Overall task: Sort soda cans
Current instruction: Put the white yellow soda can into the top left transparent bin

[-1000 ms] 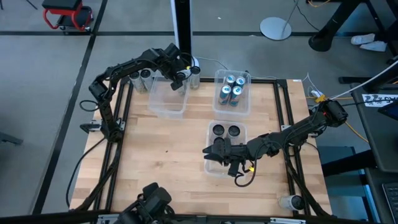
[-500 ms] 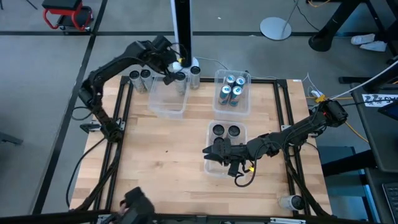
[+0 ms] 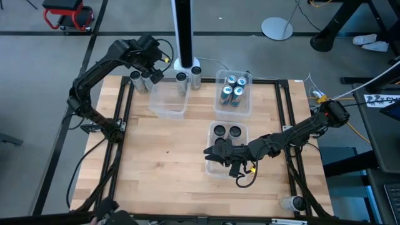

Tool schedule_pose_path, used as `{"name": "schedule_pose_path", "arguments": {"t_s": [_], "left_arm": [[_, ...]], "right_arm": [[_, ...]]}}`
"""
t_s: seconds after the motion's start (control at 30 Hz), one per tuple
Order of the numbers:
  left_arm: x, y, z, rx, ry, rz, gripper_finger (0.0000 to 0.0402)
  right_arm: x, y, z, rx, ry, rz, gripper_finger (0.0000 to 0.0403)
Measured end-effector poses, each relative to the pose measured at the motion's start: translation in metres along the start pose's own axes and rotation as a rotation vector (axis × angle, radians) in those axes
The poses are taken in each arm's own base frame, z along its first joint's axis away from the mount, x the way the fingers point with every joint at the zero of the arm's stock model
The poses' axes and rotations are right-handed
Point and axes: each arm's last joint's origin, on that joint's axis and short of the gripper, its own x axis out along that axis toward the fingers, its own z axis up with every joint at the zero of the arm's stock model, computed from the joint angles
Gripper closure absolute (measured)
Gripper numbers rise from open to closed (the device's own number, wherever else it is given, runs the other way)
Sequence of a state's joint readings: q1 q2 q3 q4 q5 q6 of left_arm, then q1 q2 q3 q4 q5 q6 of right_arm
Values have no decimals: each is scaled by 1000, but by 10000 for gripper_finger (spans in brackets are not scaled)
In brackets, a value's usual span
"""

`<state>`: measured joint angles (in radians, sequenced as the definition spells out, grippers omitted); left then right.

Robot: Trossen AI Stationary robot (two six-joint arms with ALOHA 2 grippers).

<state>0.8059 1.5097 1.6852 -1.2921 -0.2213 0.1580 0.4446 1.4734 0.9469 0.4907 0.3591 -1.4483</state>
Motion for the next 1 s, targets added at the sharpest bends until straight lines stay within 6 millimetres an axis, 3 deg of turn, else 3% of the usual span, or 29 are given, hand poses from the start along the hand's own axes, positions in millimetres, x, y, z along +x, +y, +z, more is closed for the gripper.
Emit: {"name": "schedule_pose_path", "arguments": {"t_s": [0.4,0.77,1.0], "left_arm": [[23,1,-19,6,201,189,29],[56,9,-40,132,368,222,29],[73,13,-45,188,375,246,29]], "right_arm": [[0,0,0,3,-1,-2,38],[0,-1,0,5,-3,-5,38],[0,-1,0,5,-4,-5,38]]}}
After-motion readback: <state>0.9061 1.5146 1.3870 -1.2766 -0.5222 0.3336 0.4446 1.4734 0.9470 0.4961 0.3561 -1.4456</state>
